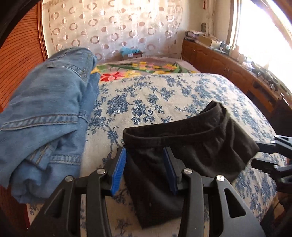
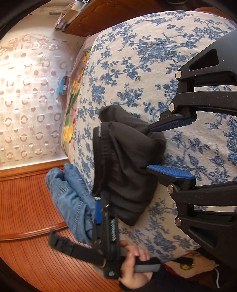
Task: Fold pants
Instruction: 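Lay the folded hem onto the pants and open both grippers, then press the folded black pants flat with both grippers, then open them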
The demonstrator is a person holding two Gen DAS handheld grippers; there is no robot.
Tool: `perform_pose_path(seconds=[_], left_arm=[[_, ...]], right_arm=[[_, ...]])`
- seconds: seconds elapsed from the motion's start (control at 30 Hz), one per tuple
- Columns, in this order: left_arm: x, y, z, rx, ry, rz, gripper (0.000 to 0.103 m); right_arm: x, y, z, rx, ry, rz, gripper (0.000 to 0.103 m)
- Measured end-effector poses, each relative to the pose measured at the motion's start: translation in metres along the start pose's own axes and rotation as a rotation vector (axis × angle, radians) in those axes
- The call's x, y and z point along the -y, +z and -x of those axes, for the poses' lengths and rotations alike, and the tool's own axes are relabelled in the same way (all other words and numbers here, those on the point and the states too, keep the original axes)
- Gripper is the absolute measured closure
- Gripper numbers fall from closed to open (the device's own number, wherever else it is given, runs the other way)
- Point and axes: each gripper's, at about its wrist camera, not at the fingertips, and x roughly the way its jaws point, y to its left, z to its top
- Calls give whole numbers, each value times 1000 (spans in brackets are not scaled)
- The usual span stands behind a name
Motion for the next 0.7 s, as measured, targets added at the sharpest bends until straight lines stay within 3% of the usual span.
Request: perform_pose_path(seconds=[0.2,0.37,0.6,0.7], left_arm=[[2,-27,32,24,-39,-14,56],[4,-53,39,-8,-50,-21,57],[10,-63,28,-32,-47,-43,58],[11,-64,21,-46,-46,-51,72]], right_arm=[[0,-9,-7,-16,-9,2,65],[0,-6,-8,-7,-11,13,66],[0,-3,-11,4,4,19,98],[5,-3,-7,26,8,-2,101]])
